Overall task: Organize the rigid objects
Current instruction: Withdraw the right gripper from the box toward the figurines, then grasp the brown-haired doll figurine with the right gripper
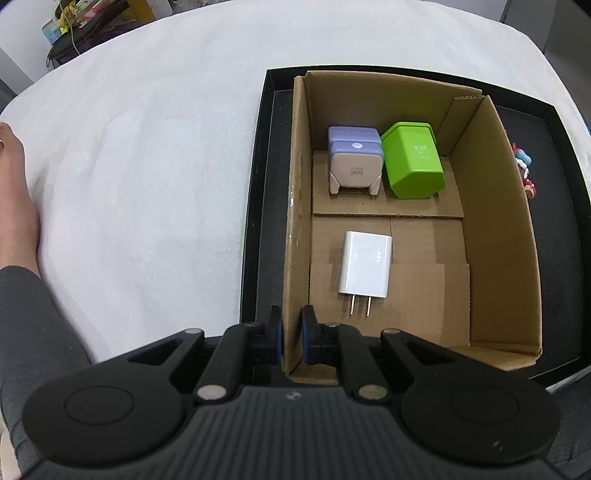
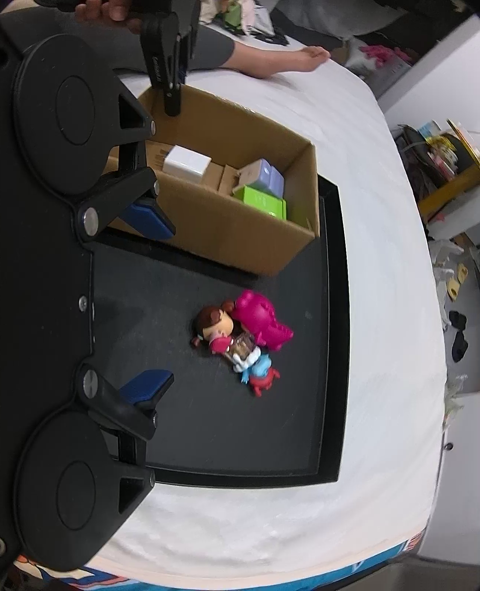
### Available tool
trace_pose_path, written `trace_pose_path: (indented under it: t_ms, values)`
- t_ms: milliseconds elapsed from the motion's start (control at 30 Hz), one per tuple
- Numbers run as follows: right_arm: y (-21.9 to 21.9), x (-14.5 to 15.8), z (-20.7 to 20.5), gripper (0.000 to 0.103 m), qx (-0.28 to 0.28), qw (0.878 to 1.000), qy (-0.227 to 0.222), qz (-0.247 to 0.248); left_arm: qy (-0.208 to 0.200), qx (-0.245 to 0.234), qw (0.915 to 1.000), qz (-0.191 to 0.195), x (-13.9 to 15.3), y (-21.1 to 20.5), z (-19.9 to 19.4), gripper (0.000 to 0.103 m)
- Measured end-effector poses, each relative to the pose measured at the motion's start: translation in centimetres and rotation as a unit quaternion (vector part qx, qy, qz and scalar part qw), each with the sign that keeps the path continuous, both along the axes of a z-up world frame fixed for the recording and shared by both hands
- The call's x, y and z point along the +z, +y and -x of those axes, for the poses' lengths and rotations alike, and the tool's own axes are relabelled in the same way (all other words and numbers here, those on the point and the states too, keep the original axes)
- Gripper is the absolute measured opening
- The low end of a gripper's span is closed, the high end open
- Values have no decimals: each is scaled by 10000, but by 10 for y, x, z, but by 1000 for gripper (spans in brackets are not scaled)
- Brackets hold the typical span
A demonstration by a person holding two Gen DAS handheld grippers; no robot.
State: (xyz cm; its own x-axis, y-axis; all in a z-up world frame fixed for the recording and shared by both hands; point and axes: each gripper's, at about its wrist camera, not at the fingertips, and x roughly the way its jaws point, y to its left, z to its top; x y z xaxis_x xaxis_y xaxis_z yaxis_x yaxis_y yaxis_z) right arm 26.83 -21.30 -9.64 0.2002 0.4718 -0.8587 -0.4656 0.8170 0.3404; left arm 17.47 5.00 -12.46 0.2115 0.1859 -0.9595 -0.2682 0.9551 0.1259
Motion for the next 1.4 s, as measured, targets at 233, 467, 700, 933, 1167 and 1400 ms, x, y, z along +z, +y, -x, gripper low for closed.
trace_pose_path:
  t_ms: [233, 467, 700, 933, 1167, 1400]
  values:
    - [-16, -16, -16, 75, -419, 9985, 231, -253, 3, 37, 10000, 29, 0, 2, 0, 10]
    - [-22, -35, -33, 71, -730, 9948, 519, -486, 25, -27, 10000, -3, 0, 0, -1, 10]
    - [-15, -52, -44, 70, -802, 9931, 664, -542, 8, -50, 10000, 33, -1, 2, 0, 10]
    - [-4, -66, -51, 68, -837, 9920, 752, -568, -18, -65, 10000, 58, -1, 2, 0, 10]
    - [3, -79, -54, 48, -857, 9899, 918, -660, -18, -105, 9999, 49, -1, 1, 0, 10]
    - [7, -71, -48, 33, -757, 9931, 759, -474, -28, -107, 9999, 53, -1, 1, 0, 10]
